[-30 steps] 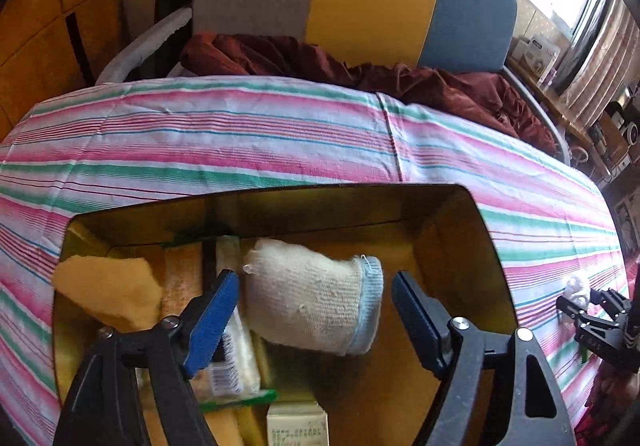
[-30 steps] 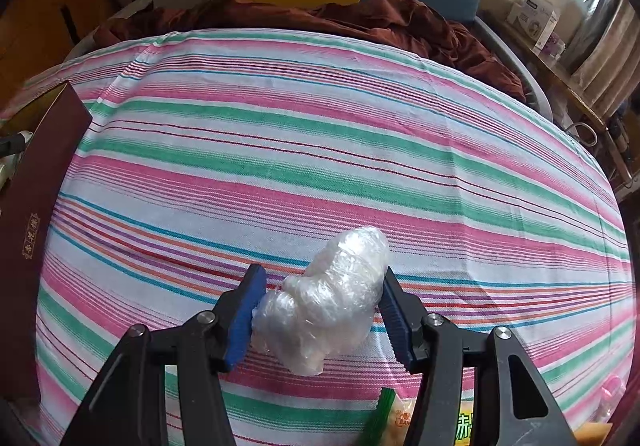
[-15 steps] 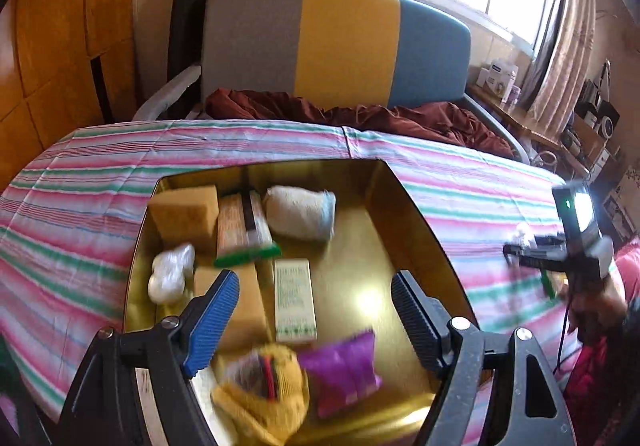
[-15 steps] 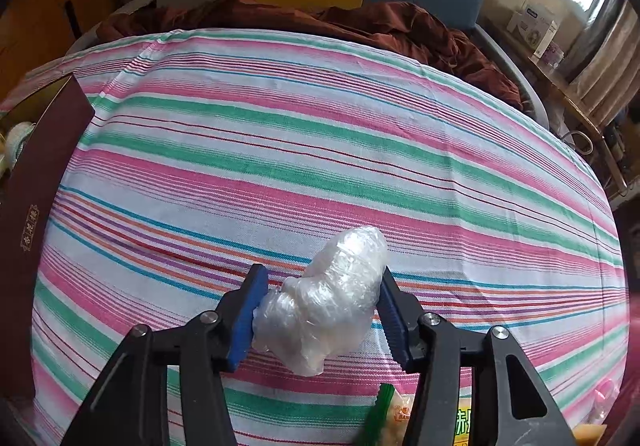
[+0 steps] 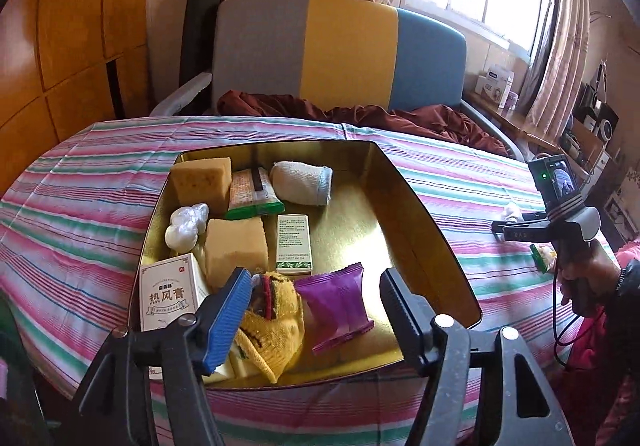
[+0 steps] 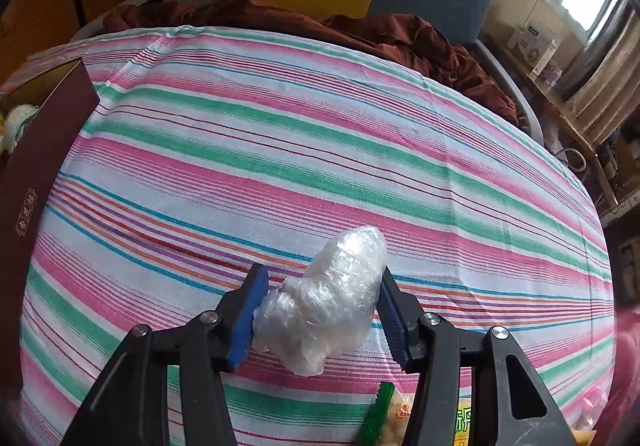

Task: Organize objects
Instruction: 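Carry the plastic-wrapped bundle into the gold box and open the right tool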

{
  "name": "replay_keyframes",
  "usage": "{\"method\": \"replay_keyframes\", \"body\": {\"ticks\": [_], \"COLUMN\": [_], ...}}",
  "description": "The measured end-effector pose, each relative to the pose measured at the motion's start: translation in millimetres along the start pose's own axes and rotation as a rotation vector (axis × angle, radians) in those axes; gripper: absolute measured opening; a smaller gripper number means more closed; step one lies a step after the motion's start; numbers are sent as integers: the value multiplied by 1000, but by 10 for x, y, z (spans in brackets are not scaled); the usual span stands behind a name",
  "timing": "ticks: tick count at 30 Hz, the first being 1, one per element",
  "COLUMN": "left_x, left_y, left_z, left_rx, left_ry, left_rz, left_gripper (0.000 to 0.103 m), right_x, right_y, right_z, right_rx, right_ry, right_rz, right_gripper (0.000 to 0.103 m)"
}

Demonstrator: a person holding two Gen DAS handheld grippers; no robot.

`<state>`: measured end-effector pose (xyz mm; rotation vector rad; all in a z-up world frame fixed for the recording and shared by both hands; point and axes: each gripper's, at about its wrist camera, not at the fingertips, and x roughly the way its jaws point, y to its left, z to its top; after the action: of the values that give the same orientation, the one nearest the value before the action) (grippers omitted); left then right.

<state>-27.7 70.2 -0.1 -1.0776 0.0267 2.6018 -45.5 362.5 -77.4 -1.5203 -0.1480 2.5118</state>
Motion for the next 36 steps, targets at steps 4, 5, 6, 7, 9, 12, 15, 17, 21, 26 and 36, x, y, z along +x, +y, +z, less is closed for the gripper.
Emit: {"method": "replay_keyframes", "body": {"ticks": [4,5,6,7,9,12,15,17,21,26,36], "left_x": [-19,-21,-21,-19,-15,-3,-44,-91,-160,-133,-60], "left_y": [63,80,99,122,155,214,280,336,475,634,713], "left_z": [-38,-45,-51,-56,-70,-85,-68,-48,-4,-5,-49], "left_rx": [-8,-10,-11,-13,-23,-44,-60,-70,-104,-148,-171], "left_ry": [1,-1,-2,-3,-1,6,-14,-33,-61,-50,-30], "left_rz": [0,2,6,4,-2,-4,-9,-7,7,17,20], "left_gripper": [67,67,67,67,67,62,61,60,60,60,60], "right_x": [-32,-60,-102,-146,-259,-475,-732,-908,-1129,-1070,-568], "right_y": [-2,13,36,53,94,221,475,699,1235,1861,2498], "right_z": [12,11,21,27,46,90,138,179,251,328,384], "right_rx": [17,18,14,16,36,52,40,12,-63,-151,-199], "right_ry": [11,7,-2,-10,-28,-73,-128,-168,-219,-203,-61], "right_rz": [22,34,37,42,72,132,212,272,380,436,470], "right_gripper": [54,54,54,54,54,54,54,54,55,56,71]}}
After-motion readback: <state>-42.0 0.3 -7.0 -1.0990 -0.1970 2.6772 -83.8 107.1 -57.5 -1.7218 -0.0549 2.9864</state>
